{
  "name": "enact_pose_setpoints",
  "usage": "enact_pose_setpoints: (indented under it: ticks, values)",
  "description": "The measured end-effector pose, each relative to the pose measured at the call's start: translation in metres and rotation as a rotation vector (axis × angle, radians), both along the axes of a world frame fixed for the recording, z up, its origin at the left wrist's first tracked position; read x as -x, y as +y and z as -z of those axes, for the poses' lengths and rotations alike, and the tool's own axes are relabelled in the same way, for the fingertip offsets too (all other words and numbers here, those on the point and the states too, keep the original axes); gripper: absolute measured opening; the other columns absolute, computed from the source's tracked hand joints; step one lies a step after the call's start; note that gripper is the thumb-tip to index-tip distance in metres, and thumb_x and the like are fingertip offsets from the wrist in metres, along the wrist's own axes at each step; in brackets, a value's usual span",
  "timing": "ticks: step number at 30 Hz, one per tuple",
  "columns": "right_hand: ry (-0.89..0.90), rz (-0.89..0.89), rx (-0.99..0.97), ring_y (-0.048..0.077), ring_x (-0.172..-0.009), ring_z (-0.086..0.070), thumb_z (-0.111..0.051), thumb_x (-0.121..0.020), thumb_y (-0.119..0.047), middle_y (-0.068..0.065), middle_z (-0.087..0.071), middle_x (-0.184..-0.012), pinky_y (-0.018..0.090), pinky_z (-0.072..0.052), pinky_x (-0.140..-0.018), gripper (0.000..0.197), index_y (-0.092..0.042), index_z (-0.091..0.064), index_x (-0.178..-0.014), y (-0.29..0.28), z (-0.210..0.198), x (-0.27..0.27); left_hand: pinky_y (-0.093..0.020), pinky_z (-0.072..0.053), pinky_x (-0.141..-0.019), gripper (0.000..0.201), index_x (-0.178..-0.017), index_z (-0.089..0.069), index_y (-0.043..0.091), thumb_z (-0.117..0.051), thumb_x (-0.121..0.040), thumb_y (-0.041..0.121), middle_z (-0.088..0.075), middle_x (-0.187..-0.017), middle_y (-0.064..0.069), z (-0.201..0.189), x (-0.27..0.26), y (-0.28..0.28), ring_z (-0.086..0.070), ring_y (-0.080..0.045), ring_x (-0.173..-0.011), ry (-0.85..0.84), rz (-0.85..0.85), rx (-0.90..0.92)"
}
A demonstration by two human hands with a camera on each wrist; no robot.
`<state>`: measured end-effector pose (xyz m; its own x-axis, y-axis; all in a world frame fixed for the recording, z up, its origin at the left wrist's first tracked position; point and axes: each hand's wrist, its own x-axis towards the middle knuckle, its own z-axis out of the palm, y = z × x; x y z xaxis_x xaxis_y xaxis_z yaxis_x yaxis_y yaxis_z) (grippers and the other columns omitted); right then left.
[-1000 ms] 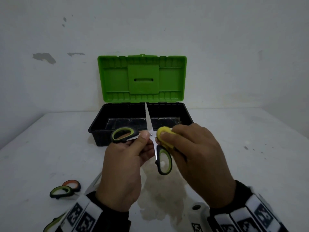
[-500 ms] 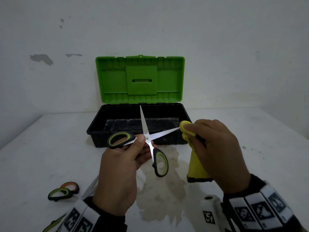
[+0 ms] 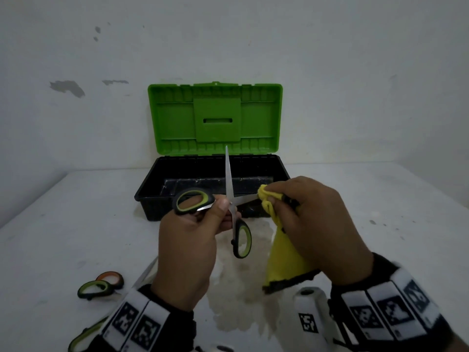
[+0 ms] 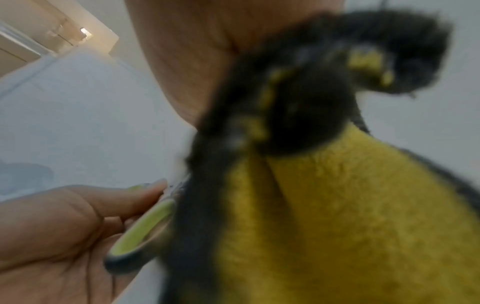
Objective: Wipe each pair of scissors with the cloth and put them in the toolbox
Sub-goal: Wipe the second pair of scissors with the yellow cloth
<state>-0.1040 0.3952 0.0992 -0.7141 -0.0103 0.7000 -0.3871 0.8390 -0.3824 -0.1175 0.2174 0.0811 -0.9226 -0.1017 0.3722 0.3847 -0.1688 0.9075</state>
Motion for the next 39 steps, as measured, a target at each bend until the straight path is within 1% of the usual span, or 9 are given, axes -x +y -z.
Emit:
enact_pose_setpoints:
  ticks: [4,7,11,16,23,25,28,34,39]
  values:
    - [0.022,-0.05,0.026,0.012,-0.086,-0.064,-0.063,-0.088,-0.025,-0.005,-0.072,-0.095,0.031,-0.055,-0.078,0.021,-0.021,-0.075,-0.104,-0.013,-0.002,-0.001,-0.033,-0.061,-0.071,0.012,-0.093,-0.073,0.002,-0.063,-0.09,0.008,-0.077,-0.082,-0.011,-0.001,0.006,0.001,-0.075,-0.025,-0.077,0.002,0.033,0.028]
    - [0.011,-0.065,0.013,0.015,-0.091,-0.064,-0.06,-0.089,-0.027,-0.003,-0.072,-0.099,0.03,-0.054,-0.081,0.024,-0.021,-0.075,-0.108,-0.018,-0.004,-0.001,-0.03,-0.06,-0.072,0.011,-0.094,-0.073,0.005,-0.064,-0.09,0.01,-0.077,-0.083,-0.01,-0.004,0.008,-0.002,-0.075,-0.024,-0.079,0.037,0.037,0.043]
    - [-0.006,0.008,0.046,0.006,-0.086,-0.061,-0.065,-0.089,-0.024,-0.005,-0.073,-0.096,0.028,-0.054,-0.08,0.019,-0.024,-0.076,-0.105,-0.001,-0.006,0.005,-0.031,-0.061,-0.071,0.011,-0.094,-0.073,0.001,-0.063,-0.09,0.005,-0.077,-0.081,-0.012,-0.003,0.008,-0.004,-0.075,-0.026,-0.076,0.048,0.045,0.033]
    - [0.018,-0.064,0.096,0.009,-0.083,-0.064,-0.064,-0.088,-0.024,-0.006,-0.072,-0.091,0.031,-0.056,-0.075,0.018,-0.024,-0.075,-0.103,-0.022,-0.008,-0.004,-0.03,-0.061,-0.072,0.009,-0.088,-0.075,0.015,-0.066,-0.085,0.016,-0.077,-0.082,-0.004,-0.004,0.006,0.001,-0.075,-0.021,-0.078,0.081,0.032,0.063]
    - [0.014,-0.056,0.055,0.004,-0.09,-0.062,-0.063,-0.086,-0.025,-0.01,-0.072,-0.097,0.016,-0.049,-0.082,0.023,-0.026,-0.075,-0.107,-0.007,-0.003,-0.002,-0.02,-0.056,-0.063,0.01,-0.089,-0.072,0.001,-0.064,-0.088,0.005,-0.075,-0.075,-0.01,-0.003,0.003,-0.002,-0.073,-0.015,-0.067,0.059,0.057,0.026]
    - [0.002,-0.055,0.062,0.003,-0.089,-0.061,-0.063,-0.086,-0.025,-0.011,-0.072,-0.095,0.011,-0.047,-0.082,0.023,-0.027,-0.075,-0.106,0.0,-0.002,-0.002,-0.02,-0.056,-0.062,0.01,-0.088,-0.072,0.001,-0.064,-0.087,0.006,-0.075,-0.074,-0.011,-0.003,0.003,-0.003,-0.073,-0.017,-0.067,0.041,0.063,0.011]
    - [-0.019,-0.039,0.069,0.005,-0.087,-0.064,-0.063,-0.086,-0.026,-0.01,-0.073,-0.093,0.016,-0.05,-0.082,0.022,-0.026,-0.076,-0.105,0.009,-0.001,-0.002,-0.024,-0.057,-0.065,0.01,-0.089,-0.072,0.001,-0.064,-0.087,0.007,-0.075,-0.075,-0.013,-0.001,0.005,-0.003,-0.074,-0.025,-0.071,0.006,0.072,-0.021]
    - [-0.202,0.041,0.074,-0.007,-0.078,-0.057,-0.066,-0.091,-0.023,-0.013,-0.071,-0.097,-0.003,-0.039,-0.075,0.02,-0.032,-0.075,-0.107,0.032,-0.01,0.001,-0.028,-0.06,-0.067,0.014,-0.088,-0.073,0.007,-0.065,-0.08,0.017,-0.076,-0.076,-0.009,-0.001,0.001,-0.005,-0.074,-0.023,-0.072,-0.044,0.074,-0.048]
    - [-0.045,0.011,0.133,-0.005,-0.082,-0.061,-0.068,-0.09,-0.024,-0.012,-0.072,-0.097,-0.004,-0.038,-0.078,0.02,-0.031,-0.074,-0.107,0.018,-0.022,-0.01,-0.024,-0.058,-0.063,0.009,-0.087,-0.07,0.003,-0.061,-0.089,0.004,-0.074,-0.07,-0.006,-0.005,0.001,-0.001,-0.073,-0.017,-0.066,-0.098,0.089,-0.093]
